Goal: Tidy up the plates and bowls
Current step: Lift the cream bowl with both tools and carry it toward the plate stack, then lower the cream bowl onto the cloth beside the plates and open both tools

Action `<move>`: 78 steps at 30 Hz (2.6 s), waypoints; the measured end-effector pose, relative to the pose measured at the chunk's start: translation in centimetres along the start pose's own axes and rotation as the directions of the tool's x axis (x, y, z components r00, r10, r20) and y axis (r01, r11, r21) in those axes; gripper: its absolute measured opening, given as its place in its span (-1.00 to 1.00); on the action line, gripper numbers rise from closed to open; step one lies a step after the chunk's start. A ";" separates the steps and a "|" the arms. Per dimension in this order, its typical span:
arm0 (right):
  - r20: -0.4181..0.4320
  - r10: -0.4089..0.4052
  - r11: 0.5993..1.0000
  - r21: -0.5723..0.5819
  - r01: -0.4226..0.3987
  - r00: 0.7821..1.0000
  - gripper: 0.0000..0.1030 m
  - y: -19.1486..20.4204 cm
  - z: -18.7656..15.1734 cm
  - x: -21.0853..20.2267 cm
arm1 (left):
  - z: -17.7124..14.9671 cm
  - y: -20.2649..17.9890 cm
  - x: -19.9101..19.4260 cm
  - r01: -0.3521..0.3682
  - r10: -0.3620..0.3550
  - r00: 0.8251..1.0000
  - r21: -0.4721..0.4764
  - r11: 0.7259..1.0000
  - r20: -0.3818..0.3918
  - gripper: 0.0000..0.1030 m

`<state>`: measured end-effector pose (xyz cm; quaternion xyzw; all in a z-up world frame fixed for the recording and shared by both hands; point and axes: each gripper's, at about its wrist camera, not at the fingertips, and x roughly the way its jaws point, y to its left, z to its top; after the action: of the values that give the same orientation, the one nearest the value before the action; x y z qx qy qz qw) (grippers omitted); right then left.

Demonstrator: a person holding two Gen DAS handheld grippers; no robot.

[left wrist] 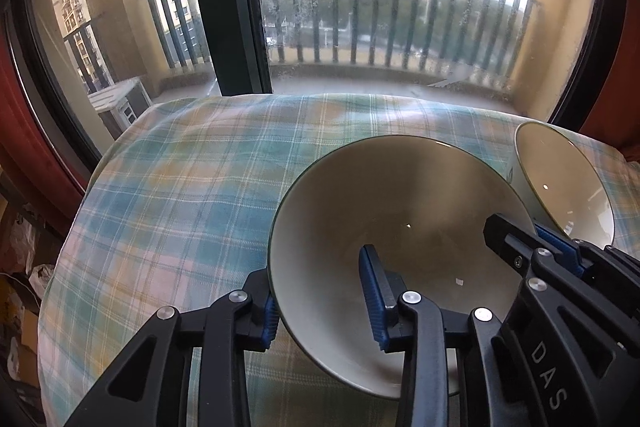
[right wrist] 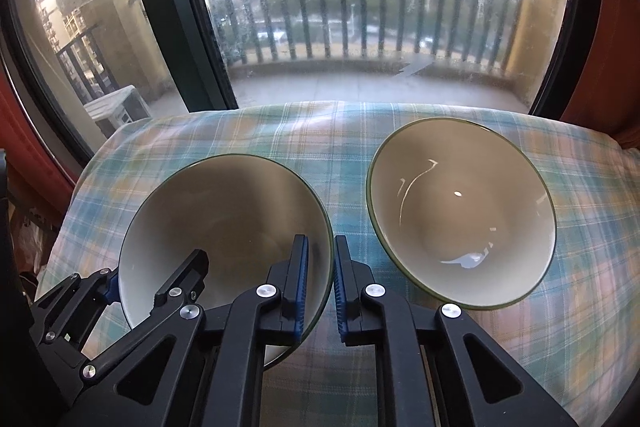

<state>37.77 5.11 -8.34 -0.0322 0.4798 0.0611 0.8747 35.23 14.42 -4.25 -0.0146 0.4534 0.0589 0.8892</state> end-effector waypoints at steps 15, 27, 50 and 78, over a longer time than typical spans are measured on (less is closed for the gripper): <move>-0.012 -0.010 1.000 -0.010 0.010 1.000 -0.70 -1.2 -3.2 -3.2 | -3.0 -1.8 -2.9 0.002 -0.002 1.000 0.018 1.000 -0.002 -0.31; 0.025 0.003 1.000 0.002 -0.003 1.000 -0.70 -2.7 -5.0 -7.5 | -4.2 -3.2 -6.5 -0.013 0.011 0.999 0.041 0.999 0.039 -0.31; 0.155 0.009 1.000 0.021 -0.012 0.988 -0.71 -6.9 -9.0 -19.1 | -7.7 -7.4 -15.8 0.006 -0.017 0.986 0.068 0.998 0.164 -0.31; 0.192 -0.110 0.986 0.144 0.083 0.975 -0.71 -18.4 -18.5 -26.8 | -15.3 -17.6 -20.1 0.133 -0.167 0.971 0.196 0.972 0.171 -0.31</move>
<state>10.63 -17.27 4.27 0.0101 0.3907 -0.0111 0.9204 13.27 -6.13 2.54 0.0386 0.3693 -0.0495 0.9272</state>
